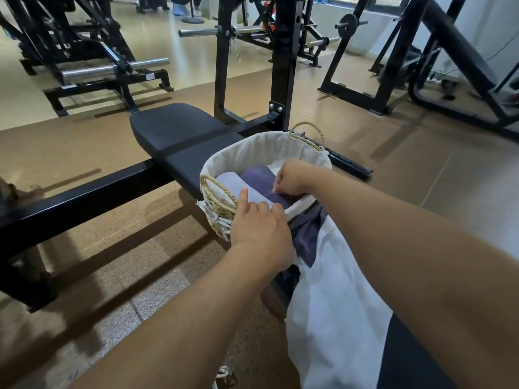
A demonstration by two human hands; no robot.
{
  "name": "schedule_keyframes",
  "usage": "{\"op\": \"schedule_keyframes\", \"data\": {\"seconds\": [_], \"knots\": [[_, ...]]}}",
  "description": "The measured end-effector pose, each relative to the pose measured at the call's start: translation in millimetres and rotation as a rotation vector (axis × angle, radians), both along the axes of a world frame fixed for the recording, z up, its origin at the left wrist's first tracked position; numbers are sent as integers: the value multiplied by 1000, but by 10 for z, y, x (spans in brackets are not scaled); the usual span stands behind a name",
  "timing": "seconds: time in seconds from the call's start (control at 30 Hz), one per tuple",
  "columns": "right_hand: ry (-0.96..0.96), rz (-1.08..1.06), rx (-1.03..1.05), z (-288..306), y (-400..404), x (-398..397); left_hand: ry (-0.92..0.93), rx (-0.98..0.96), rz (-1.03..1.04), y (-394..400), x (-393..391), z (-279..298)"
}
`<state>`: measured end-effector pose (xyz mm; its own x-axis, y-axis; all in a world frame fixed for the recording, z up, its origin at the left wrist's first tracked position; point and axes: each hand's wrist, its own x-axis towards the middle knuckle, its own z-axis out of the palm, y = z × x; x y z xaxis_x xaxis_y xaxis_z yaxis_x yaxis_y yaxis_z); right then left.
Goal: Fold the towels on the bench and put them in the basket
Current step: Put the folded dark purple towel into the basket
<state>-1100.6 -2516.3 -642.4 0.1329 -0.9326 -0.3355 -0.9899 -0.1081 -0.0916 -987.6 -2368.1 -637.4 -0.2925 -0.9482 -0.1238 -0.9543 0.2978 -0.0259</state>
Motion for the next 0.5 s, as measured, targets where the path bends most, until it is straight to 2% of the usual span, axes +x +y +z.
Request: {"op": "schedule_keyframes", "data": {"seconds": [0.1,0.13,0.2,0.27,0.33,0.37,0.43,0.5], "knots": [[53,44,-57,-32,9,34,7,6,7,-3,3,8],[17,48,-56,-5,31,13,11,11,12,-2,4,11],[-206,1,-136,61,130,-86,12,4,21,0,3,1],[-462,-103,-431,107,316,-231,24,-19,37,19,-13,-5],[-600,-212,-722,119,541,-434,83,-3,55,48,-50,6],[-642,-253,-794,95,687,-544,132,27,59,72,-76,25],[-651,-243,-811,-9,1065,-787,242,63,43,123,-128,82],[-492,-123,-734,-150,1538,-1023,361,-7,-18,180,-205,149]]}}
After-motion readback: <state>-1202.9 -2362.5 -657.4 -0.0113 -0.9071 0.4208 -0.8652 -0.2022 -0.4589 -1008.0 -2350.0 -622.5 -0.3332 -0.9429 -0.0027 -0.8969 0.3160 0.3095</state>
